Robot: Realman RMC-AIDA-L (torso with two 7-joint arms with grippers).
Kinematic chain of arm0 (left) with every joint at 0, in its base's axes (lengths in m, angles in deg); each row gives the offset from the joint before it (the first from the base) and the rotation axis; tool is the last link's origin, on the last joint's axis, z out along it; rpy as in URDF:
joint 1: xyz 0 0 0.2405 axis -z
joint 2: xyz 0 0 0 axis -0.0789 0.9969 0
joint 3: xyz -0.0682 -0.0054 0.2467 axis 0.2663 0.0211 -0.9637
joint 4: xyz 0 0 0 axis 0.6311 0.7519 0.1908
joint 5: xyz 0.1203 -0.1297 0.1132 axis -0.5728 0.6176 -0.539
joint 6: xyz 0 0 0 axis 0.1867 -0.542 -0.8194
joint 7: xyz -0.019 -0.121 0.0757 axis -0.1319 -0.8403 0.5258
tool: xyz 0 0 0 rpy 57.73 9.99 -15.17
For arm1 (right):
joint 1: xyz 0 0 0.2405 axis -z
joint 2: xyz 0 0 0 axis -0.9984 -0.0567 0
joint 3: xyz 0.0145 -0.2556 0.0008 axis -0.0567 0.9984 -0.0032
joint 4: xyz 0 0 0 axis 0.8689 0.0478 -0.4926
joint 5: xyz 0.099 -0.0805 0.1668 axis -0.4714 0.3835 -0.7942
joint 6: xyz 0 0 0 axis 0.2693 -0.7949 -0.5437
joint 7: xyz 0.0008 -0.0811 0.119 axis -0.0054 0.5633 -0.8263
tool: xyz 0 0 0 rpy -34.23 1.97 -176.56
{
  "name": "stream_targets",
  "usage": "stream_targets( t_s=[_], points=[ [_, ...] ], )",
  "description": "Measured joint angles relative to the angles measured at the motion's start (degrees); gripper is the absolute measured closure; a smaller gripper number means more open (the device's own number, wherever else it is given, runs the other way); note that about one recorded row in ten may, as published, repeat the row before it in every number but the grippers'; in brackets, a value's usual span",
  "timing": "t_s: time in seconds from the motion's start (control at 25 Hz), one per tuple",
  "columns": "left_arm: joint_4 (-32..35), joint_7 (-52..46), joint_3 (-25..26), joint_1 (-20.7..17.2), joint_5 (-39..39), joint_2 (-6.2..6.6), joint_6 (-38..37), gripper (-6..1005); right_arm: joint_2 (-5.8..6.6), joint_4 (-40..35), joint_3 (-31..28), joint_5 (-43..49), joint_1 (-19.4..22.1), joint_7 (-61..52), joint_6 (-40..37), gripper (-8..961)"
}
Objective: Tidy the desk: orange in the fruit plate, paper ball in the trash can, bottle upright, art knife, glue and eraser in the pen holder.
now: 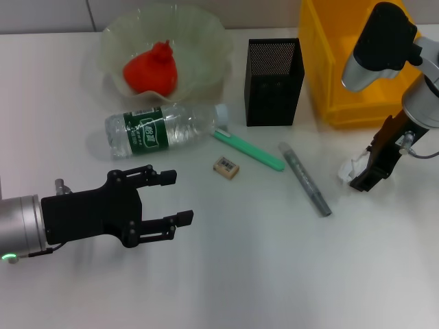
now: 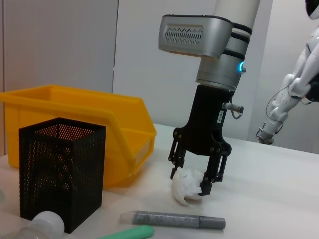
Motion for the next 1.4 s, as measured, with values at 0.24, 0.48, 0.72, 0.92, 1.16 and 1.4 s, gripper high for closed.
stream_targets(
  t_s=[0.24, 0.48, 0.72, 0.92, 1.16, 1.4],
  points=[
    [0.0, 0.0, 0.0, 0.1, 0.0, 0.0, 0.2, 248, -0.04, 0.2, 0.0, 0.0, -0.2, 0.0, -0.4, 261],
    [0.0, 0.0, 0.0, 0.3, 0.0, 0.06, 0.2, 248, 0.12, -3.8, -0.9, -1.7, -0.5, -0.1, -6.2, 383],
    [0.0, 0.0, 0.0, 0.5, 0.0, 0.09, 0.2, 248, 0.35, -13.4, -6.0, -5.0, -0.5, -0.4, -15.3, 386],
    [0.0, 0.0, 0.0, 0.5, 0.0, 0.09, 0.3, 248, 1.5, -20.3, -14.5, -10.4, -0.6, -0.4, -19.6, 387],
    [-0.1, 0.0, 0.0, 0.5, 0.0, 0.09, 0.3, 249, 4.03, -18.3, -25.9, -19.9, 1.1, 0.0, -14.4, 388],
    [-0.1, 0.0, 0.1, 0.6, -0.1, 0.09, 0.7, 249, 5.67, -12.0, -26.5, -24.2, 4.8, 0.1, -1.8, 387]
  ],
)
